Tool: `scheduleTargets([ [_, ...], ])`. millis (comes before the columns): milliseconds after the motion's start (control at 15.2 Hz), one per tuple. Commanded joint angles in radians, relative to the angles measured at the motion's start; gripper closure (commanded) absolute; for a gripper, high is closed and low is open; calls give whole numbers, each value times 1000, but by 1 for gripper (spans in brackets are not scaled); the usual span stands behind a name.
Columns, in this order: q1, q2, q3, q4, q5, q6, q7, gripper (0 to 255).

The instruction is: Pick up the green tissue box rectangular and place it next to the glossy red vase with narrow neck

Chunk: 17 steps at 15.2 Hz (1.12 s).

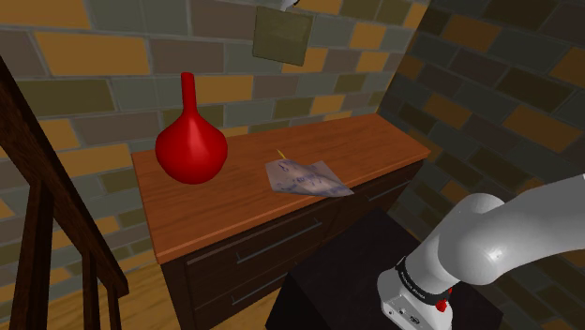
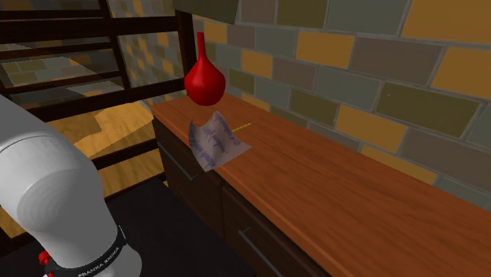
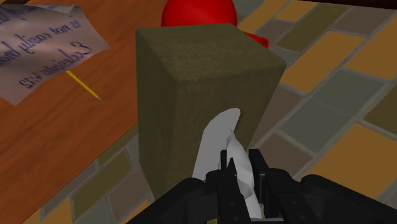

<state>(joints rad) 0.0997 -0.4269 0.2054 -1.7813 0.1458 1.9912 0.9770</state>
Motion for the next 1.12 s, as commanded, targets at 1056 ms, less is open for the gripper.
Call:
scheduleTargets([
  [1056, 45, 359, 472, 391, -368, -78, 549, 255],
])
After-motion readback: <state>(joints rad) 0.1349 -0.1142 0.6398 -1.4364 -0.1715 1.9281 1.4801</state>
